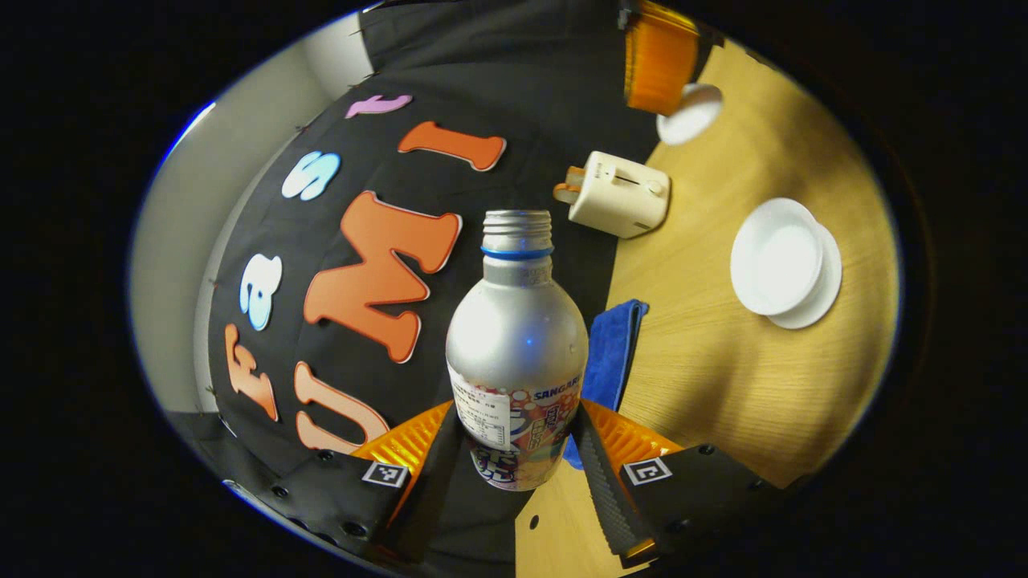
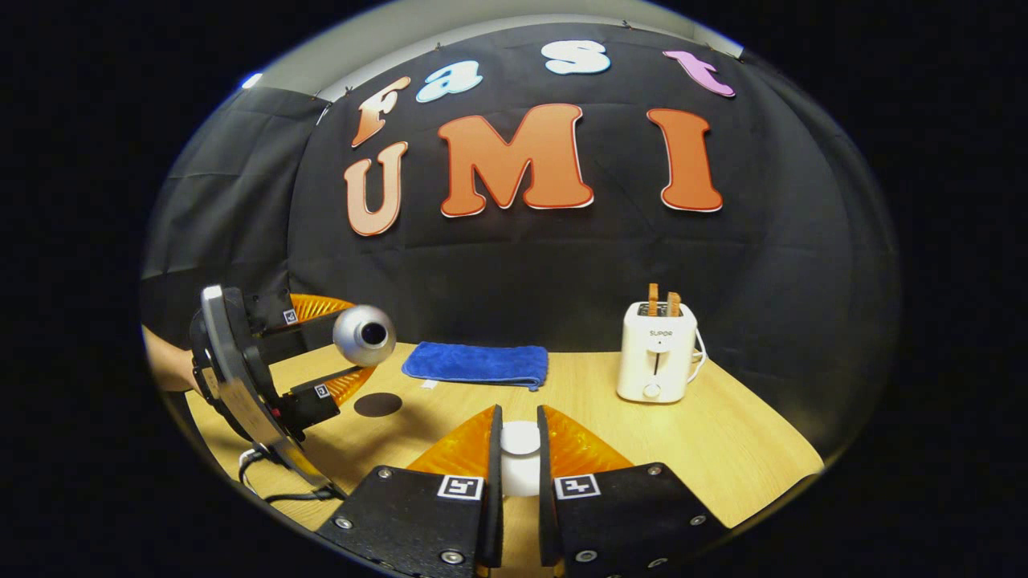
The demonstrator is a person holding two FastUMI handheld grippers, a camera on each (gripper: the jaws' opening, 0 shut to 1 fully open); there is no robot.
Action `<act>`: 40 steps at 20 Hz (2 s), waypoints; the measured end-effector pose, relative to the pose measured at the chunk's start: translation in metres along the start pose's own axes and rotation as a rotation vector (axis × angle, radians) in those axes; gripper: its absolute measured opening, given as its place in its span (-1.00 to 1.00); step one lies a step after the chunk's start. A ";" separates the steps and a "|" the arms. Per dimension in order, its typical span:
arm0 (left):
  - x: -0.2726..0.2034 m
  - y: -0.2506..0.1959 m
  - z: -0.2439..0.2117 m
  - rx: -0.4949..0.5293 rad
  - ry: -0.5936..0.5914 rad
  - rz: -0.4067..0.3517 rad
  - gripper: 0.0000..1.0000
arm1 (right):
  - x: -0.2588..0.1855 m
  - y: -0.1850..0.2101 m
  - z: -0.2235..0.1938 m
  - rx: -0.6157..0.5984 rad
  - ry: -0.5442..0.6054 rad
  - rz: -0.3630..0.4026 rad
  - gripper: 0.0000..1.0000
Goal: Open the teacup lid with one hand, grasp the water bottle and pour water into the teacup with the other hand; after pouring, place the water bottle on the coaster and then close the teacup lid.
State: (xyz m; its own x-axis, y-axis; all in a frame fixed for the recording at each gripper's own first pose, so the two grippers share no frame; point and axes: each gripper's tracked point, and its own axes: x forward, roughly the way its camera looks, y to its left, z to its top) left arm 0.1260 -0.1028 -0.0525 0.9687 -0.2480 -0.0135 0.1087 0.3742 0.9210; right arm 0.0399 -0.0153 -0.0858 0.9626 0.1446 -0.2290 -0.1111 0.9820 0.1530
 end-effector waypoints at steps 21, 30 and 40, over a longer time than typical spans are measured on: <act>0.022 0.034 -0.095 -1.033 0.253 0.110 0.60 | 0.048 0.051 -0.056 -0.016 0.100 0.100 -0.64; 0.034 0.005 -0.105 -1.179 0.293 0.043 0.60 | 0.054 0.053 -0.080 0.006 0.135 0.116 -0.63; 0.042 -0.026 -0.128 -1.303 0.369 -0.039 0.63 | 0.054 0.058 -0.082 0.002 0.116 0.125 -0.41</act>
State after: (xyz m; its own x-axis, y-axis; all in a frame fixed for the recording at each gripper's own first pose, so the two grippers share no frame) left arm 0.1923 -0.0084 -0.1272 0.9408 -0.1025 -0.3232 0.0687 0.9911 -0.1144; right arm 0.0656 0.0596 -0.1677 0.9063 0.2788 -0.3175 -0.2274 0.9552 0.1896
